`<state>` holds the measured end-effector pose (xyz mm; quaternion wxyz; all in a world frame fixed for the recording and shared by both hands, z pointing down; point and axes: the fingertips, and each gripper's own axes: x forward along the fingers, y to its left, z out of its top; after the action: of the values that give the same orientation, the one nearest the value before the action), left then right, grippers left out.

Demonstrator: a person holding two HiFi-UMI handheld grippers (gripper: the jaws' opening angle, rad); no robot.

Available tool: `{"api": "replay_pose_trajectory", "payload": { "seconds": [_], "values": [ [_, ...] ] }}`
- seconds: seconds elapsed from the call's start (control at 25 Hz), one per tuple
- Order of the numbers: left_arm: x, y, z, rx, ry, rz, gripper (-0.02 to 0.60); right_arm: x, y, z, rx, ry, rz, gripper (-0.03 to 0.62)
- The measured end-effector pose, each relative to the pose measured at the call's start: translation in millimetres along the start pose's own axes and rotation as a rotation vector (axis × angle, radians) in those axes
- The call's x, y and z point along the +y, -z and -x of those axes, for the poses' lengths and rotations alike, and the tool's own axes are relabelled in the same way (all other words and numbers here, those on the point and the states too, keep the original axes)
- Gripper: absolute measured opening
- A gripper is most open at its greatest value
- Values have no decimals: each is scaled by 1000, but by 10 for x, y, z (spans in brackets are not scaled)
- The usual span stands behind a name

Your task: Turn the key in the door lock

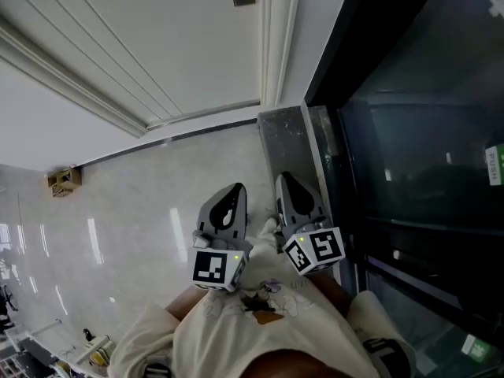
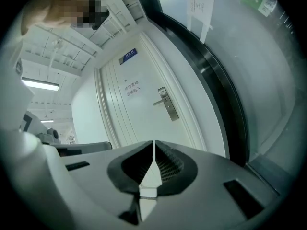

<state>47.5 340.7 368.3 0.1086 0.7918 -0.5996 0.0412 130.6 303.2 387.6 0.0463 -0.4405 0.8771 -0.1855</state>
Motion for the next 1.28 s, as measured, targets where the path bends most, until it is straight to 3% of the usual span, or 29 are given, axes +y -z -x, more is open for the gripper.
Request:
{"api": "replay_pose_trajectory", "payload": {
  "seconds": [0.12, 0.24, 0.48, 0.72, 0.92, 1.08, 1.28],
  "values": [
    [116, 67, -114, 3, -44, 6, 6, -97, 6, -55, 8, -6, -6, 8],
    [263, 63, -306, 16, -91, -40, 6, -188, -30, -139, 13, -9, -8, 9],
    [728, -117, -1085, 10, -94, -104, 6, -513, -27, -845, 33, 3, -6, 9],
    [1466, -565, -2293, -17, -17, -125, 6, -958, -331, -2162, 20, 72, 28, 9],
    [1943, -1011, -3179, -37, 62, -181, 6, -1248, -826, -3155, -29, 162, 61, 9],
    [2135, -1329, -3610, -85, 94, -240, 6, -1356, -1017, -3592, -52, 194, 45, 9],
    [2190, -1513, -3948, -86, 94, -252, 6, -1373, -1145, -3886, -50, 162, 66, 9]
  ]
}}
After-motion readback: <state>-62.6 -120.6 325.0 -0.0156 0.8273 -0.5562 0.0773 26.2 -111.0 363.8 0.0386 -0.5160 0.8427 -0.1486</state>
